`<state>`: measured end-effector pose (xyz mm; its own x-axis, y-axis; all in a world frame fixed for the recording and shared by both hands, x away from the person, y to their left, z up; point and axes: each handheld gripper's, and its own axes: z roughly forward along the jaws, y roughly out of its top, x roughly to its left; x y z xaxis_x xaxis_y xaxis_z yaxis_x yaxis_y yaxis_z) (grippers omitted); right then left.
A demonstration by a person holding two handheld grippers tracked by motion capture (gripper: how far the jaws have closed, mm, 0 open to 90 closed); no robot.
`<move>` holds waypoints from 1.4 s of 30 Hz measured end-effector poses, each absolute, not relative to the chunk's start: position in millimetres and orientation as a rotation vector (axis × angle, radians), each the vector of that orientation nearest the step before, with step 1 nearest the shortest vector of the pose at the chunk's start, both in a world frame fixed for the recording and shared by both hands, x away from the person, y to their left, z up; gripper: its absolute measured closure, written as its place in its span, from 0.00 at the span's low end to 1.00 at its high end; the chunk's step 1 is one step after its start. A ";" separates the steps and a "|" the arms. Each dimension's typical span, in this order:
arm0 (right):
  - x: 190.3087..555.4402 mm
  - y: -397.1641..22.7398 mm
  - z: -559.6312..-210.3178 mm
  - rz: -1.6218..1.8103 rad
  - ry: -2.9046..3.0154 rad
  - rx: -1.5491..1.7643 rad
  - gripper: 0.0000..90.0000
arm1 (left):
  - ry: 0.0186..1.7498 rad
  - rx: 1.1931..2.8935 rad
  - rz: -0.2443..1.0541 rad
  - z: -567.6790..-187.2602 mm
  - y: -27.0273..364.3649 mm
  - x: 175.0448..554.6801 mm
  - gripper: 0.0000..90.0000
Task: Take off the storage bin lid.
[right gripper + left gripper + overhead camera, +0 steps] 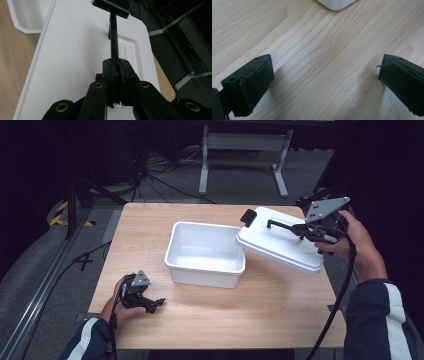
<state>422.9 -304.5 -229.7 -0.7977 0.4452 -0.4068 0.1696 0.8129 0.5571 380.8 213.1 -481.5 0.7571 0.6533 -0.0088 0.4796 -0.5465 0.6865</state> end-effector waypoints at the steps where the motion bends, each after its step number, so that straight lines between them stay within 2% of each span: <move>1: 422.2 -306.2 -229.7 0.680 2.451 0.462 0.95 | 0.844 2.257 0.326 -481.5 213.0 380.7 0.01; 21: 415.2 -351.3 -248.4 0.700 2.422 0.570 0.95 | 0.844 2.257 0.324 -481.5 213.1 380.8 0.01; 42: 434.8 -346.1 -297.1 0.667 2.481 0.619 0.95 | 0.844 2.257 0.324 -481.4 213.1 380.7 0.01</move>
<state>434.8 -346.1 -297.1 -0.7752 0.5335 -0.3381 0.2920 0.7774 0.5572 380.7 213.1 -481.4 0.7567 0.6536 -0.0090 0.4800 -0.5463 0.6864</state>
